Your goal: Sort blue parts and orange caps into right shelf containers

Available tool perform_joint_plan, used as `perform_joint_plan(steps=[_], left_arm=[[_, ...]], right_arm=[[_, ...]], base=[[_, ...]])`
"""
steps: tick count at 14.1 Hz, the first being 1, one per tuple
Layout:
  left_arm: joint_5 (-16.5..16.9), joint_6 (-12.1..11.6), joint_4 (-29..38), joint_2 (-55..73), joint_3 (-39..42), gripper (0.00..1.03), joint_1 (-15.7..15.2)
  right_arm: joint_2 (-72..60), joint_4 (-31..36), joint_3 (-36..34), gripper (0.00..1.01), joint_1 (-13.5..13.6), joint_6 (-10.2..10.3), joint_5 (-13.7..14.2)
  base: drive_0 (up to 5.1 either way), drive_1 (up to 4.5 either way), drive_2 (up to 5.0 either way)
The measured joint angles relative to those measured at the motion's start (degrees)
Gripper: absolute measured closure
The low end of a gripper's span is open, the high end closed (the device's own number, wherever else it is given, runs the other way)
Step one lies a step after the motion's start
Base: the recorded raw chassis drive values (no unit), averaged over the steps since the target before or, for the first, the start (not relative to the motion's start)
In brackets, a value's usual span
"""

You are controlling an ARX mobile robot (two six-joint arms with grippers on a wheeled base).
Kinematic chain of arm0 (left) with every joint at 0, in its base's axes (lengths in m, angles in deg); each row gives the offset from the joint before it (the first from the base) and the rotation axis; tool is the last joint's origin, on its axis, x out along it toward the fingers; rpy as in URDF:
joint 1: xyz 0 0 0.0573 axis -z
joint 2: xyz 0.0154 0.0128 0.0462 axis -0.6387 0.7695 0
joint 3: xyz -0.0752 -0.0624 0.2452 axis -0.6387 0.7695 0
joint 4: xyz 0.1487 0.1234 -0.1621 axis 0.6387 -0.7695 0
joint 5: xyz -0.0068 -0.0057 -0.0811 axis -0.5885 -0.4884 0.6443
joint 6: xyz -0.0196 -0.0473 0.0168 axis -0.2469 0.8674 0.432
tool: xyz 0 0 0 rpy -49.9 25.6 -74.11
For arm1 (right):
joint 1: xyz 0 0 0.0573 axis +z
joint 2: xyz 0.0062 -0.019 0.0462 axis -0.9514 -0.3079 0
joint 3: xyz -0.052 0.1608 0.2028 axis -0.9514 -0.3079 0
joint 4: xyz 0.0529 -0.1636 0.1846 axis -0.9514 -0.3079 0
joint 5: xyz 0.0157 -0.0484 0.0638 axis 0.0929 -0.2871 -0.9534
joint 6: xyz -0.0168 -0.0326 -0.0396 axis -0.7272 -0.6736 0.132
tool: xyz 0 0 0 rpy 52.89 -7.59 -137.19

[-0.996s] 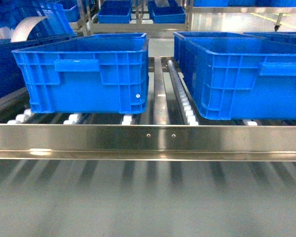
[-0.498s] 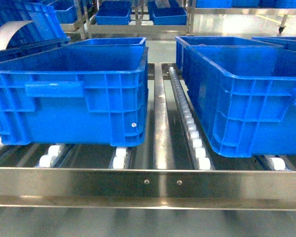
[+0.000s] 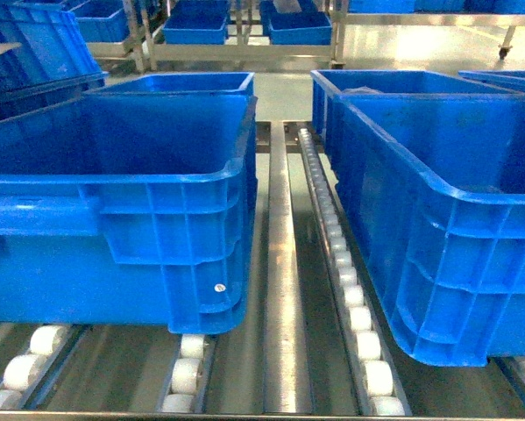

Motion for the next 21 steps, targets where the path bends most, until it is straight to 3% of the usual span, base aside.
perform_joint_plan(steps=[21], left_arm=[[0.04,0.00,-0.02,0.00,0.00,0.63,0.00]], right_arm=[[0.00,0.04,0.00,0.57,0.00,0.00,0.00]], base=[[0.0,0.00,0.0]])
